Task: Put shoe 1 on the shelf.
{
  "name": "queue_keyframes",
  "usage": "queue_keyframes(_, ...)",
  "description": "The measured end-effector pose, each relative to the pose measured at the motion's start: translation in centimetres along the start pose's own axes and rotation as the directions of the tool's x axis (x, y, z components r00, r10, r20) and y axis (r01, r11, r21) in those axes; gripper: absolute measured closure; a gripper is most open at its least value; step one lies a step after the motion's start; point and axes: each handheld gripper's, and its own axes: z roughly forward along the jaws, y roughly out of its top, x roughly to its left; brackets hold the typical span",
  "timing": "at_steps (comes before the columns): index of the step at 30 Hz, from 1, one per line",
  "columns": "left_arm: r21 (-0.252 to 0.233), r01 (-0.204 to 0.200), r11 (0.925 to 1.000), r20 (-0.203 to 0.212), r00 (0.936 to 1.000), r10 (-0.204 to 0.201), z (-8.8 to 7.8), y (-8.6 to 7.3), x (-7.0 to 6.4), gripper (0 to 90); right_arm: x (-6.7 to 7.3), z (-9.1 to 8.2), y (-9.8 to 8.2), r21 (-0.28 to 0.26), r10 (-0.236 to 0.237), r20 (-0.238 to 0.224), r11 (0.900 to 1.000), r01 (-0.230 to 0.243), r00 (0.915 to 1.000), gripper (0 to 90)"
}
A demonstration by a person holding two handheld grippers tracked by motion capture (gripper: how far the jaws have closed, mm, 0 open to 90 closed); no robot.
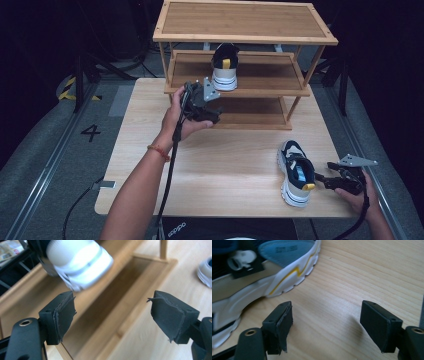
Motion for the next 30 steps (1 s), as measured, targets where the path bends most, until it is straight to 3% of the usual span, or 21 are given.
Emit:
queue_keyframes(7, 0.073, -0.029, 0.9969, 0.039, 0.9989, 0.026, -1.1, -4.9, -2.1, 20.6, 1.1, -3.7, 1.3, -0.062, -0.068, -0.05, 0.996, 0.065, 0.9964, 30.9)
queue_keyframes(13, 0.148, -0.032, 0.9885, 0.059, 0.998, 0.024, -1.6, -9.3, -3.6, 21.0, 2.4, -5.6, 2.4, -0.091, -0.118, -0.099, 0.99, 0.109, 0.9881, 31.1)
queue_keyframes(15, 0.182, -0.046, 0.9822, 0.062, 0.9975, 0.035, -1.9, -11.5, -4.2, 21.2, 3.5, -6.4, 3.2, -0.101, -0.163, -0.112, 0.983, 0.152, 0.9803, 31.4)
queue_keyframes(16, 0.185, -0.03, 0.9822, 0.065, 0.9977, 0.018, -2.0, -12.4, -4.4, 21.4, 4.0, -6.9, 3.7, -0.111, -0.183, -0.119, 0.979, 0.17, 0.9759, 31.9)
queue_keyframes(20, 0.243, 0.0, 0.97, 0.079, 0.9967, -0.02, -2.4, -16.4, -4.7, 21.9, 5.5, -8.2, 5.1, -0.138, -0.25, -0.15, 0.963, 0.23, 0.9565, 32.7)
queue_keyframes(22, 0.252, 0.032, 0.9671, 0.084, 0.995, -0.055, -2.7, -17.8, -4.7, 21.8, 6.5, -8.4, 5.8, -0.136, -0.29, -0.165, 0.953, 0.27, 0.9427, 32.8)
queue_keyframes(23, 0.252, 0.032, 0.9671, 0.084, 0.995, -0.055, -2.7, -17.8, -4.7, 21.7, 6.9, -8.4, 6.1, -0.139, -0.31, -0.176, 0.947, 0.288, 0.9343, 32.8)
queue_keyframes(24, 0.254, 0.06, 0.9654, 0.087, 0.9926, -0.085, -2.9, -18.9, -4.8, 21.7, 6.9, -8.4, 6.1, -0.139, -0.31, -0.176, 0.947, 0.288, 0.9343, 32.8)
queue_keyframes(28, 0.261, 0.14, 0.955, 0.113, 0.9782, -0.175, -3.4, -21.7, -4.8, 21.4, 8.9, -8.0, 7.2, -0.119, -0.363, -0.257, 0.932, 0.343, 0.8957, 32.5)
queue_keyframes(30, 0.256, 0.168, 0.9519, 0.118, 0.972, -0.203, -3.6, -22.5, -4.7, 20.8, 9.5, -7.7, 7.4, -0.091, -0.374, -0.268, 0.927, 0.364, 0.8878, 32.4)
